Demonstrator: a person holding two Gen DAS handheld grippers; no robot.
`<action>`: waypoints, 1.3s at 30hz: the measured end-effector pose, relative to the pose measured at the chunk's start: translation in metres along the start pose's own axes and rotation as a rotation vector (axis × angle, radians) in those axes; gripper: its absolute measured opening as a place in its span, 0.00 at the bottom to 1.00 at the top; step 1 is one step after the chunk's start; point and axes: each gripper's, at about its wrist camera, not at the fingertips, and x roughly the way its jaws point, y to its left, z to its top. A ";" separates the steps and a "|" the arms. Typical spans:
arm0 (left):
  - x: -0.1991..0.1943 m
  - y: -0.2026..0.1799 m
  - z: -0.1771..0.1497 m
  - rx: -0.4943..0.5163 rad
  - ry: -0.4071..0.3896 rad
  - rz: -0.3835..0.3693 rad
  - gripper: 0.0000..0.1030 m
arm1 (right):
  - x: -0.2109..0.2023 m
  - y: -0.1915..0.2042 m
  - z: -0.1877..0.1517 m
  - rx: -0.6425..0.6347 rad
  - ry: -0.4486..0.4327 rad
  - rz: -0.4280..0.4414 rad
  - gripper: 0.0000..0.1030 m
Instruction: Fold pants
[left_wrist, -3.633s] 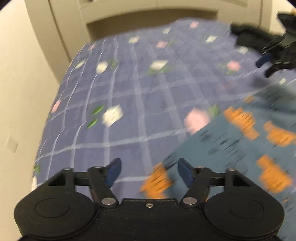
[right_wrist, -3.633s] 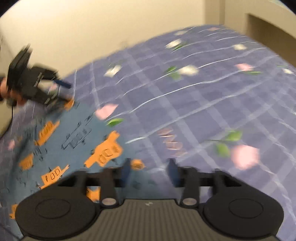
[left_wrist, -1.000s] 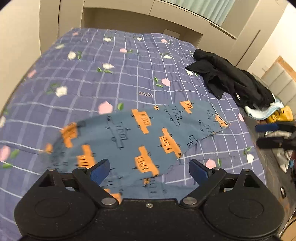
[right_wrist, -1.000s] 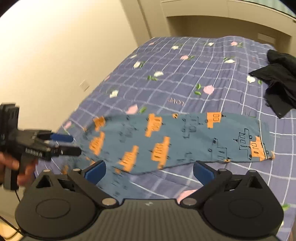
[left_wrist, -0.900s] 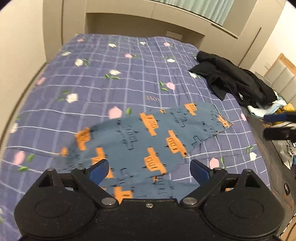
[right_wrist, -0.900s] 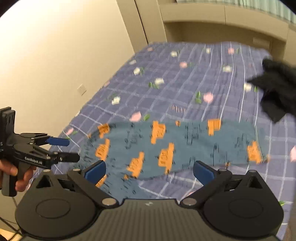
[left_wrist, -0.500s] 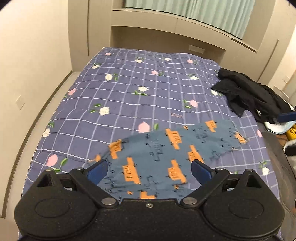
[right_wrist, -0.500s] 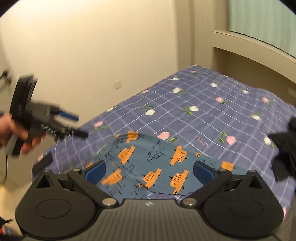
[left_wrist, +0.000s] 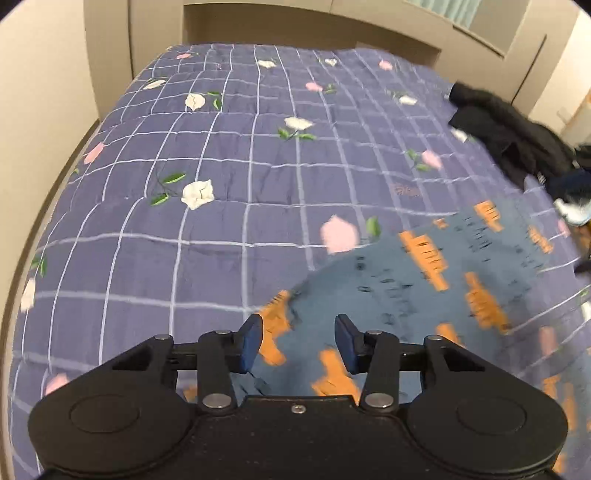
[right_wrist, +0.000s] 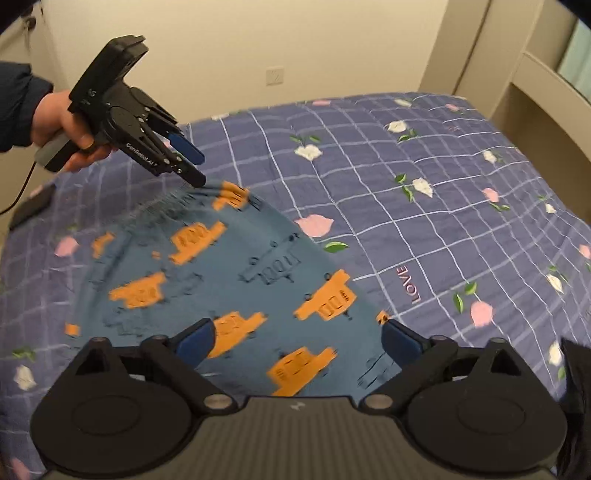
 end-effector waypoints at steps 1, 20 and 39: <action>0.009 0.003 0.001 0.010 0.003 0.007 0.45 | 0.016 -0.012 0.000 0.004 0.012 0.012 0.88; 0.075 0.005 -0.001 0.237 0.105 -0.115 0.17 | 0.183 -0.121 0.008 -0.242 0.325 0.185 0.44; -0.018 -0.015 -0.016 0.108 -0.082 -0.048 0.02 | 0.056 -0.088 -0.031 -0.030 0.031 0.200 0.01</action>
